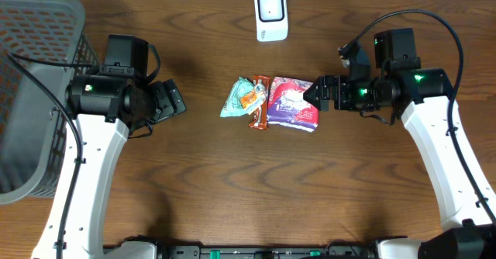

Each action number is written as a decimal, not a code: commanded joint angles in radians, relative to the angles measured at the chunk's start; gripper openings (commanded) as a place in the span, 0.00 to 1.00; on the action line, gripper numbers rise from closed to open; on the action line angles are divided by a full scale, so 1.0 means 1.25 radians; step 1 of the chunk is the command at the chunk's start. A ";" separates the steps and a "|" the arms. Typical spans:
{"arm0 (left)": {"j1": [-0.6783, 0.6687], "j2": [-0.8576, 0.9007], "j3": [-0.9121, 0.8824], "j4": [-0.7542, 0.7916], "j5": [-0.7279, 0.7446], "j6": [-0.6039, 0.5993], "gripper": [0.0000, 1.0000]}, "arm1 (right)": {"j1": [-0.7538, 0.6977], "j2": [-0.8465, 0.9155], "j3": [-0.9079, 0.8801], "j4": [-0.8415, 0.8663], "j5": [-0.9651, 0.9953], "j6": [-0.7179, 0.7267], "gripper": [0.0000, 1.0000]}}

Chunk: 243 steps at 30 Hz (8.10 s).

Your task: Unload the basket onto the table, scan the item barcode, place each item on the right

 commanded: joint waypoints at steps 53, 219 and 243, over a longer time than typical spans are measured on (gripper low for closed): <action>0.004 -0.004 -0.005 -0.002 -0.010 0.005 0.95 | -0.005 0.397 0.063 0.083 -0.011 -0.031 0.01; 0.004 -0.004 -0.005 -0.002 -0.010 0.005 0.95 | -0.263 0.267 -0.129 0.132 -0.268 0.009 0.09; 0.004 -0.004 -0.005 -0.002 -0.010 0.005 0.95 | -0.275 0.260 0.047 -0.106 0.256 -0.019 0.84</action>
